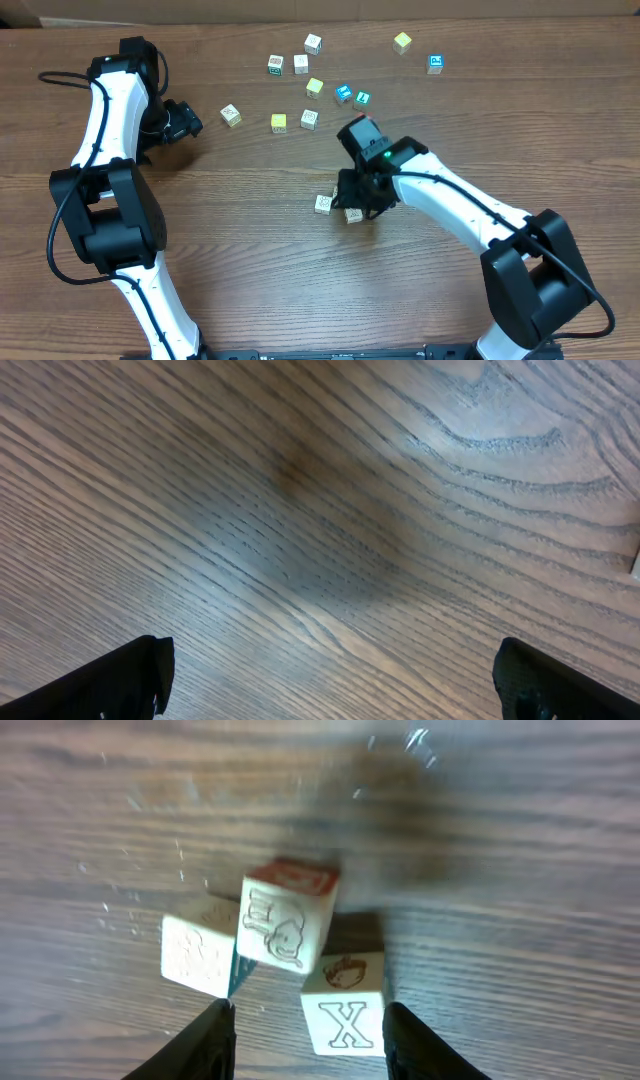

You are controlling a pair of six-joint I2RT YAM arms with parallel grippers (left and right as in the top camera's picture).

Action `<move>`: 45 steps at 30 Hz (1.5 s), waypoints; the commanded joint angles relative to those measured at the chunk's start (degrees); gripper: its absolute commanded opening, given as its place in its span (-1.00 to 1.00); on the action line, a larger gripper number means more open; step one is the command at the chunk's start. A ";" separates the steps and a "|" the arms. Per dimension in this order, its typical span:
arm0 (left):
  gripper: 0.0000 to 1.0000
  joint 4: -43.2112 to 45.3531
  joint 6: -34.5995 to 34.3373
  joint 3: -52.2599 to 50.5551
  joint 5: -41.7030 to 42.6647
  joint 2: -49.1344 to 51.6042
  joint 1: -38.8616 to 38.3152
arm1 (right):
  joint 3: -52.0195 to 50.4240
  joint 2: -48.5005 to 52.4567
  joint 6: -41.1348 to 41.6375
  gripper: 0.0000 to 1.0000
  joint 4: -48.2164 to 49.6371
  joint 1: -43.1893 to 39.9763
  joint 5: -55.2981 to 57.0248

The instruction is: Form a circle

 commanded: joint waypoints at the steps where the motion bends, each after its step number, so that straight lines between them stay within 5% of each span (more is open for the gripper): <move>1: 0.99 0.02 -1.16 -0.22 0.09 0.72 -0.37 | 3.23 0.09 -0.70 -0.16 -1.75 -2.40 2.78; 7: 0.99 0.02 -1.16 -0.22 0.09 0.72 -0.37 | 3.45 0.04 -0.72 -0.35 -5.29 -7.23 2.82; 14: 0.99 0.04 -1.16 -0.22 0.09 0.72 -0.37 | 1.60 0.07 -1.38 -0.93 -8.41 -7.63 2.84; 24: 0.99 0.02 -1.16 -0.22 0.09 0.72 -0.37 | -4.11 0.07 0.48 -0.93 -6.40 -7.23 -5.35; 36: 0.99 0.04 -1.16 -0.22 0.09 0.72 -0.37 | -9.94 0.11 12.87 -0.92 2.62 -7.23 -6.40; 45: 0.99 0.02 -1.16 -0.22 0.09 0.72 -0.37 | -10.32 0.11 11.02 -0.92 4.07 -7.23 -9.09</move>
